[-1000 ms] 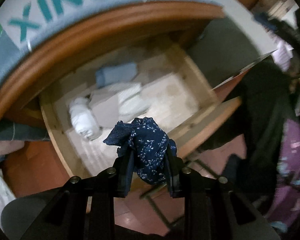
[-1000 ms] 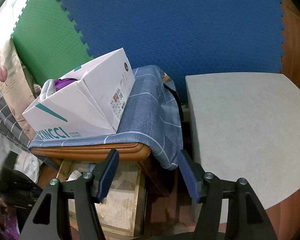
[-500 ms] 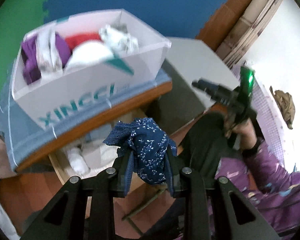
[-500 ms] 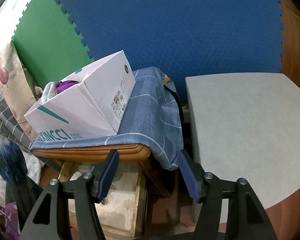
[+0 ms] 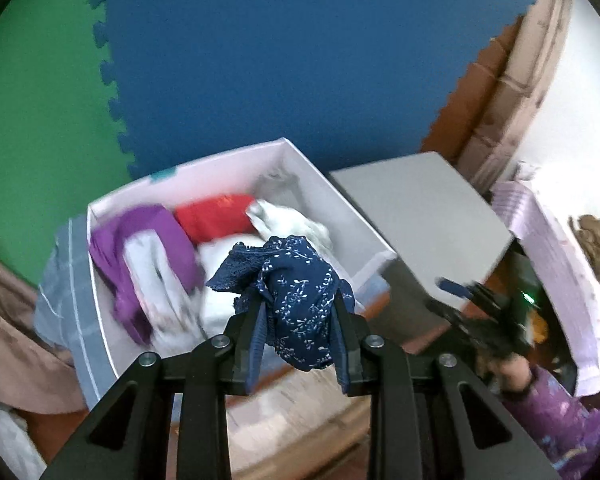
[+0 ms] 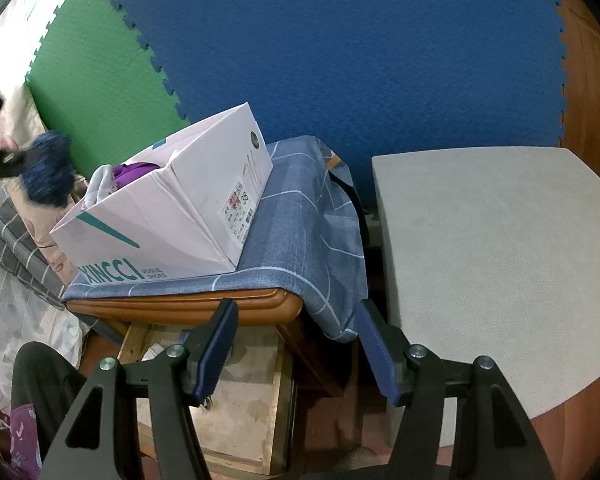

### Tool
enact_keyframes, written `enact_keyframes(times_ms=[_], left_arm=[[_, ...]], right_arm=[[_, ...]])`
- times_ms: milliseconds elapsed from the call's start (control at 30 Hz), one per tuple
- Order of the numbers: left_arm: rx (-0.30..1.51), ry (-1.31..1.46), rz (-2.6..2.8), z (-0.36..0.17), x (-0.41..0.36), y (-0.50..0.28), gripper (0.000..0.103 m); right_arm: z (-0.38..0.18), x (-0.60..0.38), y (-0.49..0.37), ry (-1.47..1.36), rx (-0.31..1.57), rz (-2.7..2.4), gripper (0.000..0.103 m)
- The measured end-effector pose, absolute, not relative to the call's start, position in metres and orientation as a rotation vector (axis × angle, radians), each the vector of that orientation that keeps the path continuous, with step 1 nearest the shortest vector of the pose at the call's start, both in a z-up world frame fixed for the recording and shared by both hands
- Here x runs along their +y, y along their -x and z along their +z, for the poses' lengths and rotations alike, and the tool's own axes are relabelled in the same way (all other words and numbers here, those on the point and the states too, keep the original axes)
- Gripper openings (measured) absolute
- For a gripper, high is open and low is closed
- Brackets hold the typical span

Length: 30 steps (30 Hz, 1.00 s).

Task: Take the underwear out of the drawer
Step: 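Lift the navy cloth into the white box and open the left gripper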

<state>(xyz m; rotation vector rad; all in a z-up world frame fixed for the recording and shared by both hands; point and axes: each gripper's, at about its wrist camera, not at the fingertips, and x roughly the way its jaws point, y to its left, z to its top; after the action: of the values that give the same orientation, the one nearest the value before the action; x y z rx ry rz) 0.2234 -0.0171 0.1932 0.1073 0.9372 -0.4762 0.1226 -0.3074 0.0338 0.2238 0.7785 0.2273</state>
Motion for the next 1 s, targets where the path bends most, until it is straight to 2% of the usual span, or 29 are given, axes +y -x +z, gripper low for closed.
enact_keyframes(times_ms=[300, 633, 667, 700, 733, 767, 867, 900, 1000], left_arm=[[0.969, -0.129, -0.331, 0.163, -0.012, -0.311, 0.026], [1.002, -0.094, -0.287, 0.135, -0.018, -0.349, 0.032], [1.0, -0.086, -0.286, 0.135, -0.018, -0.351, 0.038], [0.997, -0.076, -0.292, 0.135, -0.018, -0.353, 0.051], [0.991, -0.063, -0.3, 0.135, -0.018, -0.354, 0.057], [0.979, -0.049, -0.302, 0.137, -0.018, -0.354, 0.069], [0.914, -0.002, -0.299, 0.148, -0.014, -0.346, 0.081], [0.885, -0.005, -0.271, 0.154, -0.012, -0.339, 0.09], [0.774, -0.036, -0.197, 0.17, -0.002, -0.312, 0.097]], right_arm=[[0.033, -0.309, -0.123, -0.228, 0.773, 0.235, 0.063], [0.033, -0.306, -0.123, -0.215, 0.779, 0.236, 0.063], [0.033, -0.305, -0.123, -0.213, 0.779, 0.236, 0.063], [0.033, -0.305, -0.123, -0.211, 0.779, 0.237, 0.063], [0.033, -0.305, -0.123, -0.21, 0.779, 0.237, 0.063], [0.033, -0.305, -0.122, -0.208, 0.779, 0.236, 0.063], [0.033, -0.306, -0.122, -0.206, 0.777, 0.235, 0.063], [0.033, -0.306, -0.122, -0.206, 0.777, 0.235, 0.063], [0.033, -0.304, -0.12, -0.196, 0.775, 0.237, 0.063]])
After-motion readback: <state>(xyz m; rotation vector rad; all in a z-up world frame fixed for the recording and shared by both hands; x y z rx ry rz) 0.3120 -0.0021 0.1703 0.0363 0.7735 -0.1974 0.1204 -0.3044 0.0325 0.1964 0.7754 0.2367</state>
